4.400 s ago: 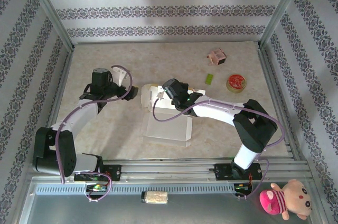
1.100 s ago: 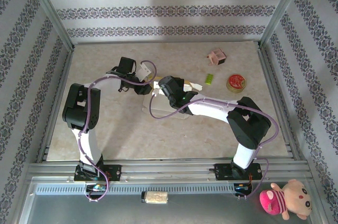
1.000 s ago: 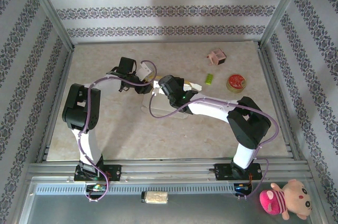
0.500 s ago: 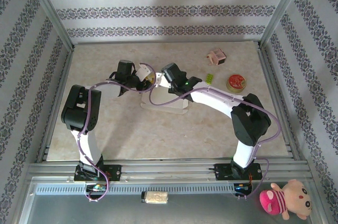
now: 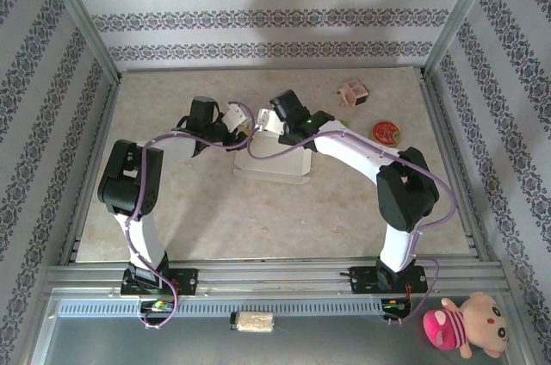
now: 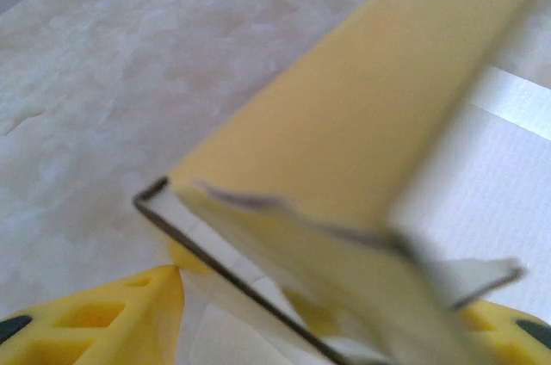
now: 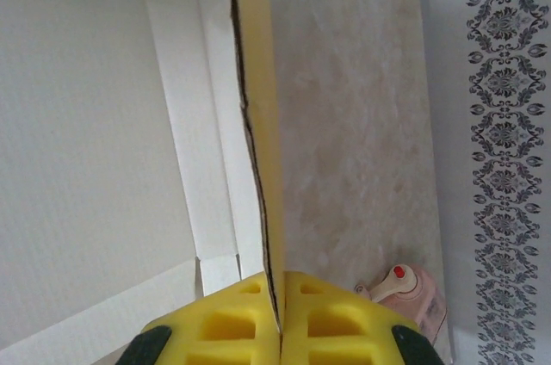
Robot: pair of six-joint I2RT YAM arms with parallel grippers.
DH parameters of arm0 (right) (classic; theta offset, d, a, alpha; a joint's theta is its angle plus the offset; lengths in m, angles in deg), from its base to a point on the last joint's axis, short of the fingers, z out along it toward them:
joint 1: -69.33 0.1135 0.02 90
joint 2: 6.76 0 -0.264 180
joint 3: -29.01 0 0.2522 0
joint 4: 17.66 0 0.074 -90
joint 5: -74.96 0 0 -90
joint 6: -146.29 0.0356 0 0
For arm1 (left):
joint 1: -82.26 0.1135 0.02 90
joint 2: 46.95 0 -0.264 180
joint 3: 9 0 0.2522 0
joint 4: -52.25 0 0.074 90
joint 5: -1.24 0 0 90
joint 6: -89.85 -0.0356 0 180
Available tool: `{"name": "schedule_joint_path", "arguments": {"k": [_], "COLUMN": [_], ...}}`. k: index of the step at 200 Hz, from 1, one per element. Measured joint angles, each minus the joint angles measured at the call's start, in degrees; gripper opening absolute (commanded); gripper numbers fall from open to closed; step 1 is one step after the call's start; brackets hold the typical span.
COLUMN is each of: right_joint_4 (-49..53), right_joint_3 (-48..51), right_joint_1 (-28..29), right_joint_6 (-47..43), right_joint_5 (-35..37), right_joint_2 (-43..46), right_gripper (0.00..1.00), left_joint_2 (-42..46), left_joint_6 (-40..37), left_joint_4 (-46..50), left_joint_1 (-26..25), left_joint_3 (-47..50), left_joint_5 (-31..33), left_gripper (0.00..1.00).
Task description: Fold the paper box
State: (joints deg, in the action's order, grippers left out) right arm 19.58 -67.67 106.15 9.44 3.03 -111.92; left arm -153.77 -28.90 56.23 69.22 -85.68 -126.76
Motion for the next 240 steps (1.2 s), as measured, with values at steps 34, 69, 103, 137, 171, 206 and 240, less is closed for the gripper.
{"name": "schedule_joint_path", "arguments": {"k": [34,69,103,137,171,206,240], "right_joint_4": [2.01,2.40,2.01,0.26,1.92,10.88,15.61], "right_joint_3": [-3.02,-5.14,-5.49,-5.73,-9.46,-16.81,-19.71], "right_joint_1": [-1.42,-2.62,-3.37,-4.20,-5.40,-6.73,-6.67], "right_joint_6": [0.22,0.74,1.29,-0.02,-0.35,4.74,17.49], "right_joint_5": [-1.90,-3.17,-4.20,-3.10,-6.01,-14.69,-23.76], "right_joint_2": [-1.99,-4.13,-6.40,-8.66,-9.57,-10.88,-9.94], "right_gripper": [0.03,0.13,0.25,0.23,0.04,0.02,0.05], "left_joint_2": [0.39,0.39,0.11,-1.92,-3.34,1.49,17.31], "left_joint_6": [1.14,3.45,4.42,5.57,7.56,22.38,40.96], "left_joint_4": [0.85,1.03,1.03,0.37,-0.09,-5.68,-2.16], "left_joint_1": [0.79,1.55,1.55,1.75,2.21,4.57,6.75], "left_joint_3": [-1.75,-3.50,-4.44,-7.28,-7.63,-4.22,-2.34], "left_joint_5": [-2.62,-5.31,-5.53,-5.51,-5.79,-6.25,1.92], "left_gripper": [0.53,0.55,0.55,0.59,0.61,0.74,0.84]}}
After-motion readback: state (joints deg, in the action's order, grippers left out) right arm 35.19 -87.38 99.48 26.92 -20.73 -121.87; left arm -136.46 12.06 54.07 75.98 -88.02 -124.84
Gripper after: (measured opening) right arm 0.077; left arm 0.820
